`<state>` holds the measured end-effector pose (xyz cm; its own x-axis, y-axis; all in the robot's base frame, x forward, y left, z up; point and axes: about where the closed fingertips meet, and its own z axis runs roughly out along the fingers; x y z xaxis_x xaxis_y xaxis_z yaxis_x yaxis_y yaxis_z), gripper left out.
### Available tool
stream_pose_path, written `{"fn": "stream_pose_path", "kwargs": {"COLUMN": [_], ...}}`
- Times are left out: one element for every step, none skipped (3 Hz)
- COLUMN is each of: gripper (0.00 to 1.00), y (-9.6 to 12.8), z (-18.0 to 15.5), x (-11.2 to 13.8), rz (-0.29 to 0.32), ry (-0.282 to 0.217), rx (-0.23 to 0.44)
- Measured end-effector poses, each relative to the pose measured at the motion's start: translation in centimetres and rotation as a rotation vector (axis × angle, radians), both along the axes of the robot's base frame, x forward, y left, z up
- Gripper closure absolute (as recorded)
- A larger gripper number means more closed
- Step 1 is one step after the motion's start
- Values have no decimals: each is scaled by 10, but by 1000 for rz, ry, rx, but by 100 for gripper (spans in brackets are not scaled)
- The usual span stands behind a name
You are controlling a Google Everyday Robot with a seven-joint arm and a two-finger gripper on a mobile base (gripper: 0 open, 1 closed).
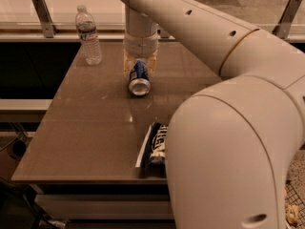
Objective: Place pepsi can upright
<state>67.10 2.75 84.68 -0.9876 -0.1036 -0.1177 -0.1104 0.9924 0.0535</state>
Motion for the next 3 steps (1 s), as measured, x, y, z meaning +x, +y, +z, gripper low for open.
{"fn": "stream_pose_path", "kwargs": {"gripper": [100,100,100], "y": [-2,-26,-56], "z": [1,10,20], "x": [0,2,5], "rz": [-1,-25,-59], "ry": [-7,-58,-113], "rx": [4,23,43]}}
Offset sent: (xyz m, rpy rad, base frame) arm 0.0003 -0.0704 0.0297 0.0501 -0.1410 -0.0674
